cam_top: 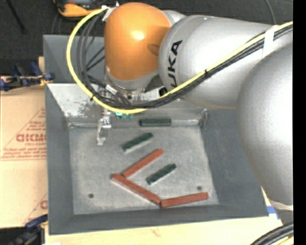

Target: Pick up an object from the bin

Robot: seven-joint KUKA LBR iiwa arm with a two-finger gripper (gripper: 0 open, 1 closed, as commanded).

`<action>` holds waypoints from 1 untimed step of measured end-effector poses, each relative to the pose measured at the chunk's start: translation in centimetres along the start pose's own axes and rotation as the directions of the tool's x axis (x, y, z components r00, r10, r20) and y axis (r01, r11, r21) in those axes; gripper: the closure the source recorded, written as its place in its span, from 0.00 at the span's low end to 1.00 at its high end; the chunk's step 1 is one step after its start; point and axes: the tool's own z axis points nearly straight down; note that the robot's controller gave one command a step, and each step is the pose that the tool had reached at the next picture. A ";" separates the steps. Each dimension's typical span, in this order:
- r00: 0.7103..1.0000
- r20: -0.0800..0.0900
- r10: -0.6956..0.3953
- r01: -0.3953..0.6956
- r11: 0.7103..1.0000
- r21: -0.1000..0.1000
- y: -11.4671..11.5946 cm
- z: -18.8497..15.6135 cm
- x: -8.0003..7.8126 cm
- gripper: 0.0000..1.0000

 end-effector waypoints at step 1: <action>1.000 0.006 0.003 -0.003 1.000 -0.001 -0.1 -0.4 -0.1 0.00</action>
Offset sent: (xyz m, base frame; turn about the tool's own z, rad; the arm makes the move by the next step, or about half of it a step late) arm -0.0149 -0.0740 -0.1191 -0.1669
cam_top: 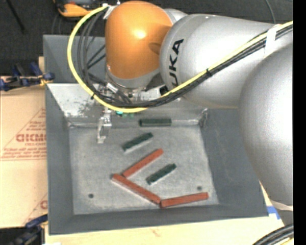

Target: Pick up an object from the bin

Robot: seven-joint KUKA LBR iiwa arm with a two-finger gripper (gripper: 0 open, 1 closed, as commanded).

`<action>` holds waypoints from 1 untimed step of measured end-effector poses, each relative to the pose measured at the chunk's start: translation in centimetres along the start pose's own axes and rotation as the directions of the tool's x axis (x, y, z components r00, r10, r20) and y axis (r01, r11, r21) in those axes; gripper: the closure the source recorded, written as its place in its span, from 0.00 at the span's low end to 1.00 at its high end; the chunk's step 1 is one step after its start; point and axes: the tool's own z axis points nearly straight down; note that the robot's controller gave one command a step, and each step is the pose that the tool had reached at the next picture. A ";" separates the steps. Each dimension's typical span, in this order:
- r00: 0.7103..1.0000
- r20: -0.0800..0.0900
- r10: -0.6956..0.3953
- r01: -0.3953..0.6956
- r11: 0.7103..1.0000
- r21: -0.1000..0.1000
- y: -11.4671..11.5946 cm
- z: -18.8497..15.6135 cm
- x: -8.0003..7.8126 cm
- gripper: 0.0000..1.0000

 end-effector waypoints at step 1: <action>0.998 0.008 -0.062 0.062 0.998 -0.001 -2.3 3.9 0.4 0.00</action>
Offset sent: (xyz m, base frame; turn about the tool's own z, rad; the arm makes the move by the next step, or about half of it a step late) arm -0.0492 -0.0406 -0.1588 0.0863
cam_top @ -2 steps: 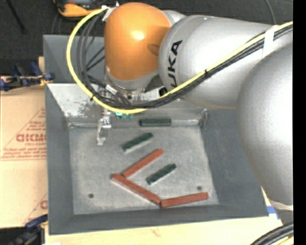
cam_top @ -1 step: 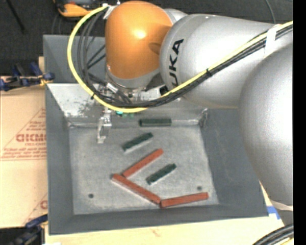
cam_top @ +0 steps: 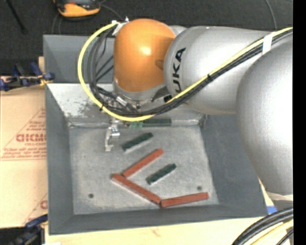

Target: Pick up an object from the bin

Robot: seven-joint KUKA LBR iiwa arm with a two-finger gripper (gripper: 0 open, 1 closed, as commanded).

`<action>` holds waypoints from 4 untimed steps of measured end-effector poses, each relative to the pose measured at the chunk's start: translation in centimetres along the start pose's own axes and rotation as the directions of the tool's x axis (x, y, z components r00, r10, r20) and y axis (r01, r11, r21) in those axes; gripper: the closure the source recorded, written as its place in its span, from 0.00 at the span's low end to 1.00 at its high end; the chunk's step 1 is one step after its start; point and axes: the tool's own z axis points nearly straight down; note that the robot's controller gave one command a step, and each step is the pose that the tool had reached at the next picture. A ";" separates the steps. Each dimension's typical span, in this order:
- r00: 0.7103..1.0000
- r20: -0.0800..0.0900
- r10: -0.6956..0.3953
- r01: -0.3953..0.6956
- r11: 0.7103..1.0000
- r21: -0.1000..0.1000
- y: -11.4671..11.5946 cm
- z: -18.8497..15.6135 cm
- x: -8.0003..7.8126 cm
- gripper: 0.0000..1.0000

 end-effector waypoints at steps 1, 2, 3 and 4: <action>0.999 -0.004 0.035 -0.035 0.999 0.001 -1.0 5.4 1.9 0.00; 0.998 -0.010 0.061 -0.061 0.998 0.000 -4.2 8.7 2.1 0.00; 0.999 0.000 -0.042 0.042 0.999 0.002 -7.7 11.5 1.4 0.00; 0.999 -0.005 -0.047 0.047 0.999 0.000 -7.4 12.2 1.8 1.00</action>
Offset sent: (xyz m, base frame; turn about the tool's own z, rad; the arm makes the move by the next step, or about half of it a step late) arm -0.0009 -0.1121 -0.1188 0.0344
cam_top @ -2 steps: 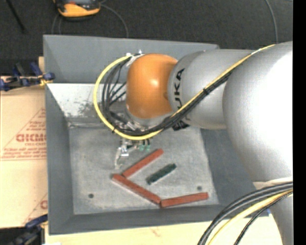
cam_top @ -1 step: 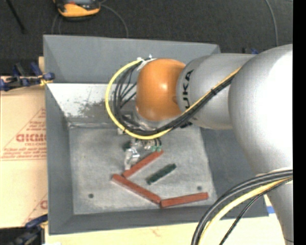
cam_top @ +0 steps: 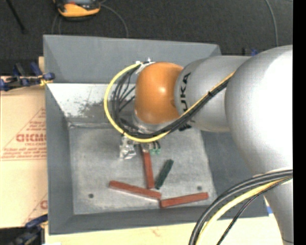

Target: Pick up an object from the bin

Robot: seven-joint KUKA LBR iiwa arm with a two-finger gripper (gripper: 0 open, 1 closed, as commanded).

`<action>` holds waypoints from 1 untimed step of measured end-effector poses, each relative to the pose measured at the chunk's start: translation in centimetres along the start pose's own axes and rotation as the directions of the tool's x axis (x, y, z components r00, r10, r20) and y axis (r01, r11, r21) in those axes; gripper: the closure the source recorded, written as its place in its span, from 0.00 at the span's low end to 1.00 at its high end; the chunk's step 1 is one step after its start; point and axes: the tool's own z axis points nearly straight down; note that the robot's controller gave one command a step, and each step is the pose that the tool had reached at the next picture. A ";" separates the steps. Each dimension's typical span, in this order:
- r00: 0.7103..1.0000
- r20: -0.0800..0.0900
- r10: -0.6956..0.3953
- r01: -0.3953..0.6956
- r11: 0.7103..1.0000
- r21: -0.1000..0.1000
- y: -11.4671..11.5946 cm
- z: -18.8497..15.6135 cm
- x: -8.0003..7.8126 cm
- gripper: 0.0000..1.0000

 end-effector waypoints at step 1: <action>1.000 0.000 0.003 -0.003 1.000 0.000 0.0 0.0 0.0 0.00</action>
Offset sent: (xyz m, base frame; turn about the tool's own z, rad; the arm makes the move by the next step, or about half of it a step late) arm 0.0000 0.0000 0.0000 0.0000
